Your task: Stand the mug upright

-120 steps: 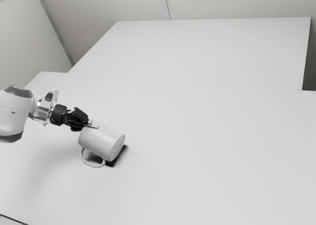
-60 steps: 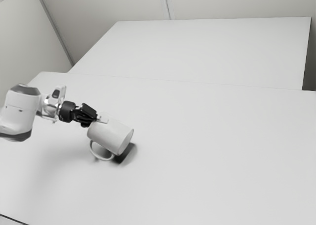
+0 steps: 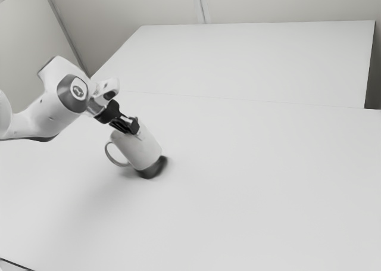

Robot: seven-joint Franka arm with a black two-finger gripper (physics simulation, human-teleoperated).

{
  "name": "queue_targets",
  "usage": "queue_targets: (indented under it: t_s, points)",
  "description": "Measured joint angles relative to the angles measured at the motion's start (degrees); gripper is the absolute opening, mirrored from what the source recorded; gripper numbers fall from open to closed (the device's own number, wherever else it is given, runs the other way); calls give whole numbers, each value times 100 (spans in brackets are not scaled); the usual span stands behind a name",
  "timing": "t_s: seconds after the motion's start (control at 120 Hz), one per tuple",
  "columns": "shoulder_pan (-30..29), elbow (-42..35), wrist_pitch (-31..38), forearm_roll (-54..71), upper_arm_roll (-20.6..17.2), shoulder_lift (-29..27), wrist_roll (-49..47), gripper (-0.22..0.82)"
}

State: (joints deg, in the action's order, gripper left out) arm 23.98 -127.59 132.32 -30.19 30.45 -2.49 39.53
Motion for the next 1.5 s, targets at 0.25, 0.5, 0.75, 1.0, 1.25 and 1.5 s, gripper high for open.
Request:
queue_targets:
  t_s: [0.25, 0.5, 0.75, 1.0, 1.25, 1.5]
  points:
    - [-54, -178, 702, 1898, 18, -39, -1533, -18]
    - [418, -245, 944, 2251, 194, 96, -2618, -18]
    - [619, -410, 987, 2984, 298, 7, -3538, -18]
    - [766, -476, 916, 3564, 314, -12, -4315, -18]
    - [895, -531, 549, 4002, 322, -88, -4991, -18]
    - [892, -595, 362, 4029, 356, -132, -5568, -18]
